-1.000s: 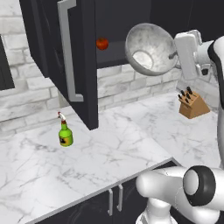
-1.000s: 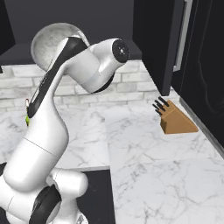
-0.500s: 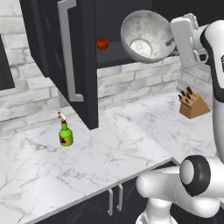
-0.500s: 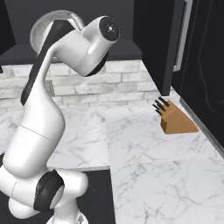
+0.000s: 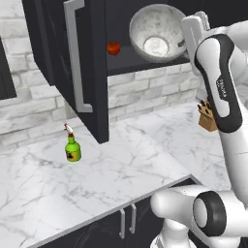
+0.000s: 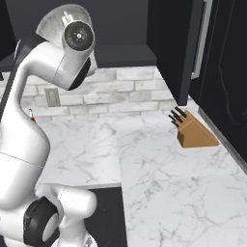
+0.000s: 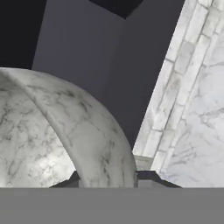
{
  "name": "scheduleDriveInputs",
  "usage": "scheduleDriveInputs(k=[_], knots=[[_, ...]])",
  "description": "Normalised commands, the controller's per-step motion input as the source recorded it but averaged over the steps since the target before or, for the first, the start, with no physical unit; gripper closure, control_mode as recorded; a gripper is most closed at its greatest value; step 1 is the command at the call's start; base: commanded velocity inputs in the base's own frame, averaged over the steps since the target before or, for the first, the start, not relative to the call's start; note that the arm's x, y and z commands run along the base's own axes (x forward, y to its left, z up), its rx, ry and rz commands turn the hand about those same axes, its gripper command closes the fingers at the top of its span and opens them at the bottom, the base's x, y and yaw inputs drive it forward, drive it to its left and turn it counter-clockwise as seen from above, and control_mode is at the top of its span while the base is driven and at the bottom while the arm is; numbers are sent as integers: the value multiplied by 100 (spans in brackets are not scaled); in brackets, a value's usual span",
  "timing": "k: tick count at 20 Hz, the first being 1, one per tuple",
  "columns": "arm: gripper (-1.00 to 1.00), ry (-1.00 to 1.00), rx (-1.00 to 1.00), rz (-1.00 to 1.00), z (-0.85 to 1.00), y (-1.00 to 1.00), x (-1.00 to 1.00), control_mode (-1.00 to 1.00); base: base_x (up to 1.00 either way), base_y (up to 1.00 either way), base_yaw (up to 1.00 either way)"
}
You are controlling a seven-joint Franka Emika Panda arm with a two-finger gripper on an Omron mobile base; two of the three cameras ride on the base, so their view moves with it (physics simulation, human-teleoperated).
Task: Pick the mug and place it in the sink. Pick the bowl and place it in the open cabinet and then close the cabinet.
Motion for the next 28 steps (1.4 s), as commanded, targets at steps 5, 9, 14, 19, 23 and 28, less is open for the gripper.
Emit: scheduleDriveInputs(k=[5, 9, 14, 19, 23, 28], knots=[[100, 0, 36, -31, -4, 0, -10, -100, 0, 0, 0], [100, 2, 25, -7, -1, 27, 13, -100, 0, 0, 0], [100, 15, 0, 8, 7, 39, 45, -100, 0, 0, 0], [100, 10, 0, -14, -2, 1, 67, -100, 0, 0, 0], [100, -4, 0, -27, 0, 0, 59, -100, 0, 0, 0], [100, -4, 0, -25, -1, 0, 59, -100, 0, 0, 0]])
